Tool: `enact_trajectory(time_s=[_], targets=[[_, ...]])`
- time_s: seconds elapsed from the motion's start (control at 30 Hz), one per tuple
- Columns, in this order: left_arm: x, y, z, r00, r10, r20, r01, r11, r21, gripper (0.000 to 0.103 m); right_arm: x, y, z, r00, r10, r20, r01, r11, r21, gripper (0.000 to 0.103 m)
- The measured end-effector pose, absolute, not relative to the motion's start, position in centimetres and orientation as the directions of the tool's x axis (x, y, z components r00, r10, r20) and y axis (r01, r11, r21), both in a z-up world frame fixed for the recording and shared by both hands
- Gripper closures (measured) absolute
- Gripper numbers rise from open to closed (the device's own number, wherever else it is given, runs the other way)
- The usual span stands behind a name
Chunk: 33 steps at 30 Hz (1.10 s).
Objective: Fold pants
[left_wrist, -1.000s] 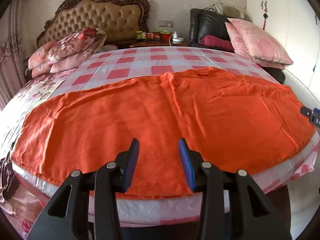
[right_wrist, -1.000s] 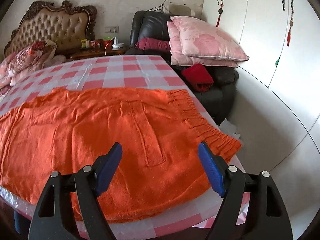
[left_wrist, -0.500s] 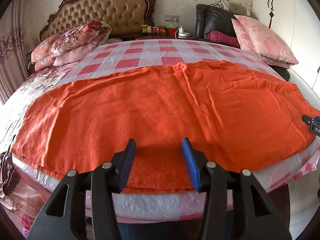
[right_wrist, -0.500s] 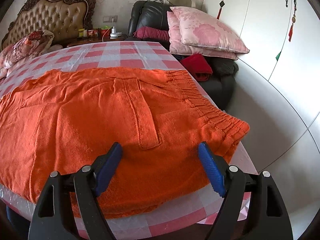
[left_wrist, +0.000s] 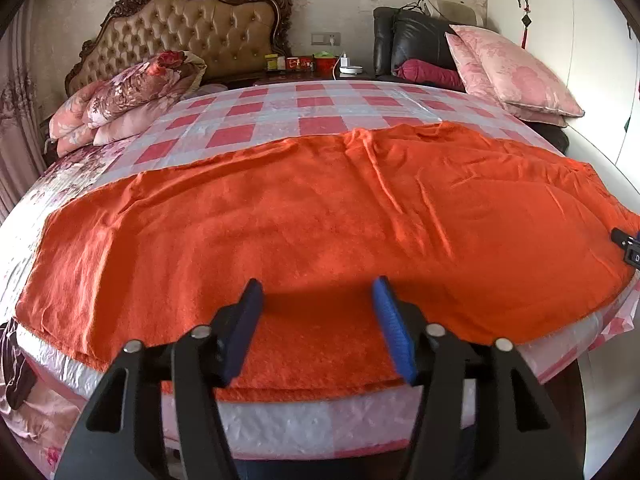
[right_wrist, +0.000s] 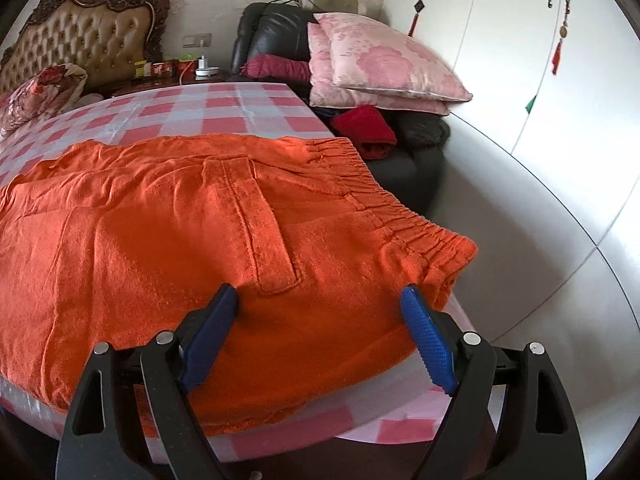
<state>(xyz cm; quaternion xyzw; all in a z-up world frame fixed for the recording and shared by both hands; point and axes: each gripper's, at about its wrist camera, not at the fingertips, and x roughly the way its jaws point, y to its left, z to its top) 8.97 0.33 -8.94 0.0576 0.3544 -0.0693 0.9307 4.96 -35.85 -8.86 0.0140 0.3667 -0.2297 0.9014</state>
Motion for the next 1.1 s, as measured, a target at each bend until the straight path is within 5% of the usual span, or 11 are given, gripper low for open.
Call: enact_trajectory(time_s=[0.43, 0.73, 0.87, 0.97, 1.1], targets=[[9.6, 8.9, -7.3, 0.753, -0.021, -0.658, -0.017, 0.999, -0.052, 0.043, 12.5, -31.6, -3.4, 0.738, -0.139, -0.661, 0.096, 0.990, -0.101, 0.020], [4.6, 22.5, -5.4, 0.793, 0.124, -0.597, -0.283, 0.942, -0.181, 0.043, 20.9, -32.2, -7.0, 0.579, -0.335, -0.743, 0.173, 0.941, -0.290, 0.019], [1.7, 29.5, -5.7, 0.799, 0.173, -0.576, -0.394, 0.874, -0.284, 0.043, 20.3, -31.6, -5.8, 0.599, -0.439, -0.670, 0.280, 0.898, -0.338, 0.019], [0.2, 33.3, -6.9, 0.813, 0.123, -0.569, -0.390, 0.841, -0.375, 0.044, 19.1, -28.1, -3.5, 0.674, -0.296, -0.676, 0.205, 0.955, -0.214, 0.019], [-0.1, 35.6, -8.5, 0.846, -0.034, -0.531, -0.292, 0.804, -0.517, 0.046, 17.5, -17.9, -1.9, 0.731, -0.031, -0.681, -0.108, 0.981, -0.160, 0.018]])
